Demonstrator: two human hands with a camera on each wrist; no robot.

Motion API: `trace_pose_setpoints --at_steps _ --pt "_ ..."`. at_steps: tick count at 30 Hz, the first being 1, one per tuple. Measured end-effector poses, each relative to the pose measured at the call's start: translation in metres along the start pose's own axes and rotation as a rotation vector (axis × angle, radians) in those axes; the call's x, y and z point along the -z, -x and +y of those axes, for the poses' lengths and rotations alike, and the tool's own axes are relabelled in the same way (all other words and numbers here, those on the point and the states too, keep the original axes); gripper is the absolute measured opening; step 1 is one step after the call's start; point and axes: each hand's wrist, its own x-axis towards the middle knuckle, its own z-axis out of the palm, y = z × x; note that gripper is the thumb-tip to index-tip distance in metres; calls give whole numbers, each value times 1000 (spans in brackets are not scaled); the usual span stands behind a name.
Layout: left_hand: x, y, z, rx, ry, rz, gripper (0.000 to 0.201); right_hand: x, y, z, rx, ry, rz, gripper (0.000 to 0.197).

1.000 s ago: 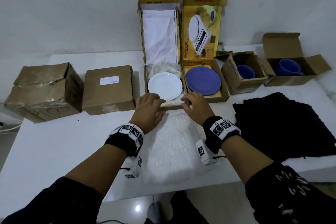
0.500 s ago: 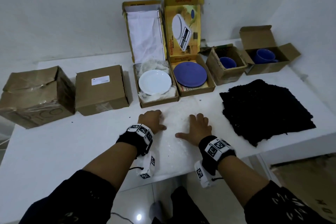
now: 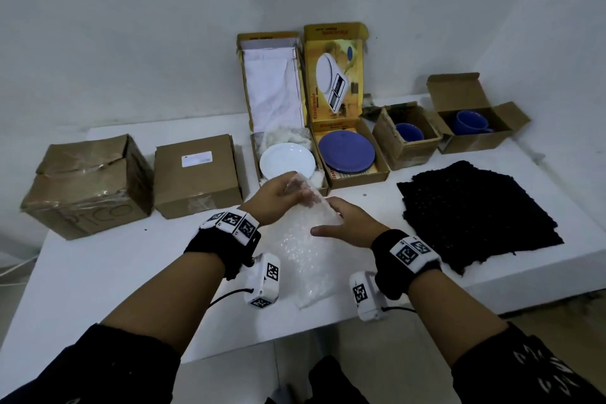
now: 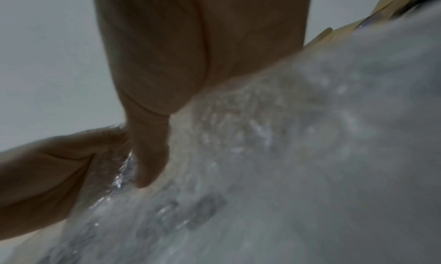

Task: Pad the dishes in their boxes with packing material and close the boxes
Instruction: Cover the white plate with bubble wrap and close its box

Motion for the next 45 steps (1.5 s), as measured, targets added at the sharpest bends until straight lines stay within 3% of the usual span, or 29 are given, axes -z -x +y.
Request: trace_pose_setpoints --at_steps 3,5,8,10,14,16,18,20,22,24,27,29,32,37,42,45 --pt "12 -4 1 -29 -31 129 12 4 -6 -10 53 48 86 11" --pt "20 -7 -3 -47 -183 276 20 5 -8 -12 83 -26 127 10" --pt "28 -5 -3 -7 -369 592 68 9 -9 -19 93 -236 194 14" --pt "31 -3 -1 122 -285 669 97 13 -11 -27 90 -402 245 18" --pt "32 -9 -6 324 185 420 113 21 -17 -41 116 -498 312 10" --pt "32 -11 -7 343 260 329 86 22 -21 -46 64 -567 267 11" --pt "31 -13 -3 321 272 352 49 24 -27 -47 7 -516 239 20" --pt "32 -16 5 271 277 414 38 26 -36 -46 -71 -373 210 46" --pt "36 -23 7 236 261 483 45 28 -44 -46 -147 -281 170 58" --pt "41 -32 1 289 249 511 69 29 -55 -48 -153 -295 208 52" --pt "47 -40 -9 446 51 458 107 33 -77 -51 -150 -352 282 48" --pt "50 -46 -17 466 23 470 104 34 -95 -53 -160 -376 290 46" --pt "52 -58 -24 421 -80 522 85 35 -123 -50 -148 -345 323 49" --pt "55 -81 -46 458 -308 446 57 37 -154 -30 -26 91 236 76" --pt "52 -88 -61 473 -501 237 73 40 -159 -11 64 731 116 67" --pt "52 -85 -65 389 -721 138 78 48 -162 -9 178 772 22 76"
